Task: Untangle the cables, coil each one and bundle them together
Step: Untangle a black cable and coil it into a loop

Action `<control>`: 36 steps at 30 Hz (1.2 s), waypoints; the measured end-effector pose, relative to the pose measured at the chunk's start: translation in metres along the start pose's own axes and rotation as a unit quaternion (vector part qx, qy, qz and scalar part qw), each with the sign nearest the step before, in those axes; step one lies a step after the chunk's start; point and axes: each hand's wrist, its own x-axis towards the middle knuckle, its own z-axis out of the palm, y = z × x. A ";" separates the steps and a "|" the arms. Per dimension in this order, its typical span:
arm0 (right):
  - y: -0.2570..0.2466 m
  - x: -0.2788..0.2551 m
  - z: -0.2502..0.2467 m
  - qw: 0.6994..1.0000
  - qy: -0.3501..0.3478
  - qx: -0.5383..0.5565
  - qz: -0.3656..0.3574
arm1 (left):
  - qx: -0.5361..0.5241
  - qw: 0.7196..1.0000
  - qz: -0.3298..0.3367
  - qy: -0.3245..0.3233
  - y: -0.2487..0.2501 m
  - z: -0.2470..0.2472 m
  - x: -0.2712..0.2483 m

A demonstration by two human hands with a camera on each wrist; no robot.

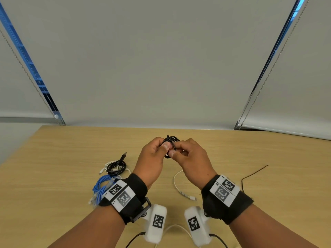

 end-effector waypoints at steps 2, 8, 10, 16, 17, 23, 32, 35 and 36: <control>-0.001 0.000 0.001 0.999 0.040 -0.018 -0.028 | 0.020 1.000 0.000 0.016 -0.001 0.002 0.002; -0.008 -0.004 -0.006 0.989 0.010 0.148 -0.017 | 0.124 0.991 0.000 0.056 -0.011 -0.011 0.018; -0.016 -0.002 -0.012 0.977 0.013 0.211 -0.025 | 0.138 0.990 -0.007 0.035 -0.017 -0.015 0.018; -0.028 0.015 -0.032 0.957 0.030 0.288 -0.031 | 0.149 0.987 -0.013 -0.052 -0.021 -0.017 0.014; -0.029 0.017 -0.034 0.953 0.032 0.301 -0.023 | 0.139 0.988 -0.014 -0.068 -0.020 -0.018 0.013; -0.023 0.029 -0.043 0.927 0.082 0.360 0.066 | 0.043 0.982 -0.053 -0.178 -0.018 -0.015 0.002; 0.002 0.023 -0.039 1.000 -0.008 0.010 -0.015 | -0.138 0.964 -0.120 -0.195 -0.009 -0.013 -0.004; 0.007 0.018 -0.033 0.994 -0.053 0.093 0.002 | -0.218 0.948 -0.118 -0.199 0.000 -0.015 -0.001; 0.009 0.018 -0.033 0.991 -0.050 0.121 0.010 | -0.243 0.943 -0.119 -0.194 0.003 -0.017 0.000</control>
